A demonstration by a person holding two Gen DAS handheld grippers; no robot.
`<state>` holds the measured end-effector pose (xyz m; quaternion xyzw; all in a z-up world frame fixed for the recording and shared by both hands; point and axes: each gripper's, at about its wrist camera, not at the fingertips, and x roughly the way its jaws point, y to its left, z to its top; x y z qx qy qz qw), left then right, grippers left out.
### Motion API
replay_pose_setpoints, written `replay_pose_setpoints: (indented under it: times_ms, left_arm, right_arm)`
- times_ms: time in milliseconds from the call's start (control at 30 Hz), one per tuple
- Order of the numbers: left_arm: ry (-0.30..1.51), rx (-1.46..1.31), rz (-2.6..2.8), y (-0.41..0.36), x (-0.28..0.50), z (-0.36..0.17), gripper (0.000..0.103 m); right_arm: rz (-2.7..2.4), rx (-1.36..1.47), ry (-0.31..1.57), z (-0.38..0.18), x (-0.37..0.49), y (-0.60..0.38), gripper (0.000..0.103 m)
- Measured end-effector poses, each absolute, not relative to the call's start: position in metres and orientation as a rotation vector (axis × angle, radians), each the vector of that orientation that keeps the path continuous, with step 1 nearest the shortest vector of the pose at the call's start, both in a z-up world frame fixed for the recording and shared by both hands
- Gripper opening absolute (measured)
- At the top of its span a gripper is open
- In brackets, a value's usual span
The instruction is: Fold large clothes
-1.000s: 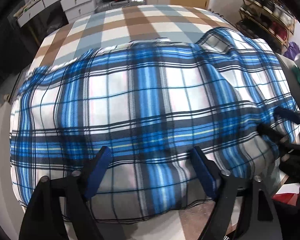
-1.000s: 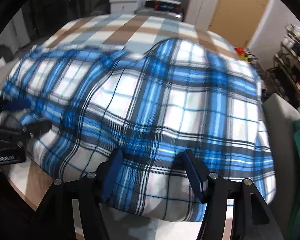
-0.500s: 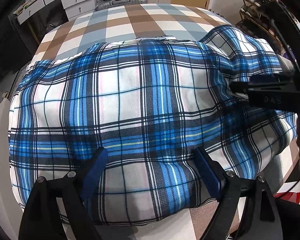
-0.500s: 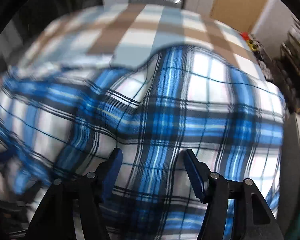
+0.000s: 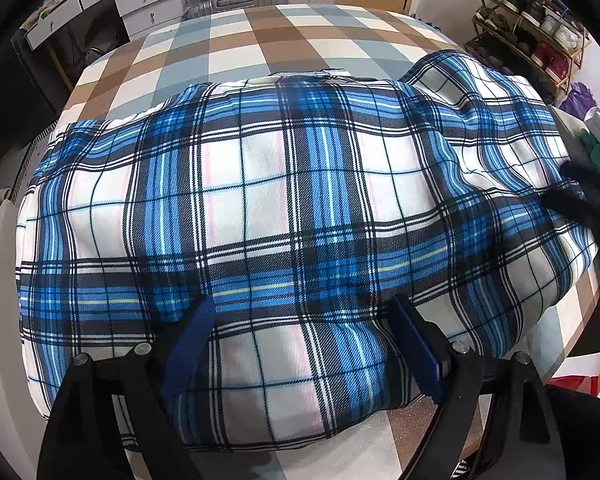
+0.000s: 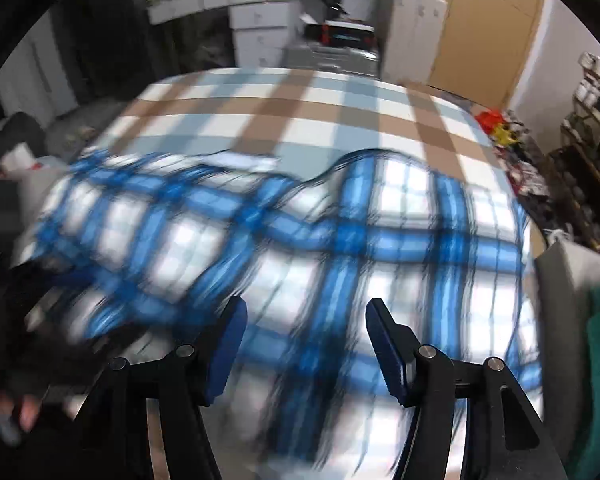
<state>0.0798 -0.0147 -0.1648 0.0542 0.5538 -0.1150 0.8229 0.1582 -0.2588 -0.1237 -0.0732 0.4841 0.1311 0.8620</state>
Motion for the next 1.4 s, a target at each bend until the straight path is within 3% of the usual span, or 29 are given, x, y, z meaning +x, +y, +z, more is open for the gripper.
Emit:
replay_pose_setpoints:
  times_ms: [33, 167, 267, 433, 600, 767, 867, 1033, 1267, 1400]
  left_arm:
    - [1.177, 0.115, -0.241, -0.015, 0.079, -0.165, 0.086]
    - [1.167, 0.102, -0.233, -0.014, 0.076, -0.165, 0.086]
    - [1.163, 0.099, -0.233, -0.013, 0.074, -0.165, 0.086]
    - [1.148, 0.067, -0.268, -0.004, 0.07, -0.149, 0.085]
    - [0.962, -0.034, -0.277, 0.02, 0.083, -0.1, 0.085]
    - [1.052, -0.029, -0.188, 0.028, 0.134, -0.115, 0.085]
    - [1.221, 0.059, -0.086, 0.024, 0.157, -0.157, 0.086]
    - [1.2, 0.163, -0.043, 0.015, 0.151, -0.156, 0.095]
    - [1.21, 0.125, -0.14, 0.012, 0.104, -0.111, 0.092]
    - [1.254, 0.222, -0.194, 0.002, 0.075, -0.13, 0.092]
  right_arm:
    - [0.272, -0.147, 1.02, -0.13, 0.15, -0.26, 0.075]
    - [0.213, -0.137, 1.116, -0.169, 0.147, -0.265, 0.075]
    - [0.203, -0.138, 1.043, -0.18, 0.142, -0.264, 0.08]
    - [0.172, -0.098, 0.981, -0.17, 0.132, -0.267, 0.079]
    - [0.144, 0.057, 0.798, -0.132, 0.117, -0.298, 0.08]
    - [0.154, 0.053, 0.793, -0.13, 0.119, -0.302, 0.081]
    - [0.17, 0.009, 0.803, -0.133, 0.12, -0.297, 0.08]
    - [0.179, 0.067, 0.807, -0.127, 0.111, -0.306, 0.08]
    - [0.17, 0.168, 0.787, -0.12, 0.107, -0.33, 0.081]
    - [0.171, 0.234, 0.79, -0.118, 0.107, -0.341, 0.081]
